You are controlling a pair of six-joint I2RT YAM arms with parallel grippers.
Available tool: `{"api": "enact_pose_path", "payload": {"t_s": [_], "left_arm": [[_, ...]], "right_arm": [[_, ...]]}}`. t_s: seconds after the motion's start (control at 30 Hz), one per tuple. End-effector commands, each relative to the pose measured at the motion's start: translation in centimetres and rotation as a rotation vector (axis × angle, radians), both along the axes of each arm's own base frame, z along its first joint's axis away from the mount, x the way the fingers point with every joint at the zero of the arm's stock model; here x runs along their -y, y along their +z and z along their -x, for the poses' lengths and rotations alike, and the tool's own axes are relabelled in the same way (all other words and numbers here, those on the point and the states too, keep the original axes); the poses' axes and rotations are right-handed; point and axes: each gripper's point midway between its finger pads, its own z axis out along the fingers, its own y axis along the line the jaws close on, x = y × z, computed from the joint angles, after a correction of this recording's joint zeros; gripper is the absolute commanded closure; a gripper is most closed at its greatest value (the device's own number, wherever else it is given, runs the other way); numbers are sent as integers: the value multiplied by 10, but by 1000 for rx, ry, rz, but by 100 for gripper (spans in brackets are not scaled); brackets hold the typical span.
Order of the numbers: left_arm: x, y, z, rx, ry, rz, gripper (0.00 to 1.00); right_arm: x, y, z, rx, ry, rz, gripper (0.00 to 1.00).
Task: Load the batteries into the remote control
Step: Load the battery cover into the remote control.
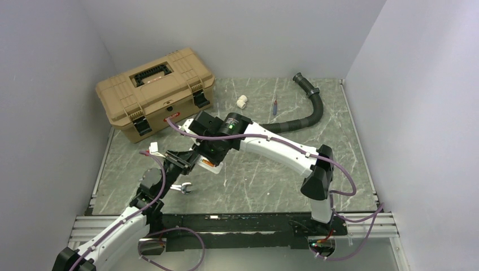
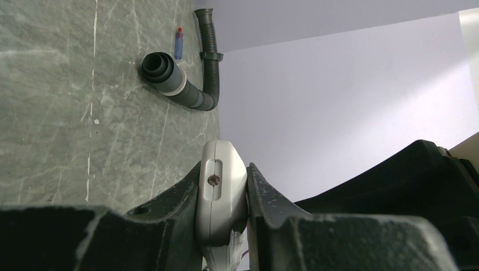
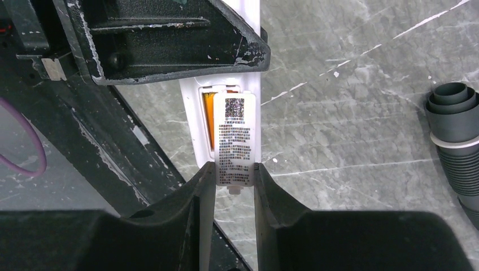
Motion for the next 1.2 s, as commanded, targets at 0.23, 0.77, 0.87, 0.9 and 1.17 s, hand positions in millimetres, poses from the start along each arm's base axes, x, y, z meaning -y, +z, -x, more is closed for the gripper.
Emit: {"api": "enact_pose_path", "payload": {"t_s": [0.23,0.77,0.87,0.9,1.17], "left_arm": [[-3,23,1,68,10,59,100],[-5,22,1,67,22,60,100],[-6,22,1,65,27,59,100],[-6,22,1,65,27,59,100],[-7,22,1,66,30,60,100]], "right_arm": [[-20,15,3,-13,-5,-95,100],[-17,5,6,-40,-14,-67,100],[-17,3,8,-45,-13,-63,100],[-17,3,8,-46,-12,-61,100],[-15,0,9,-56,-14,-52,100]]}}
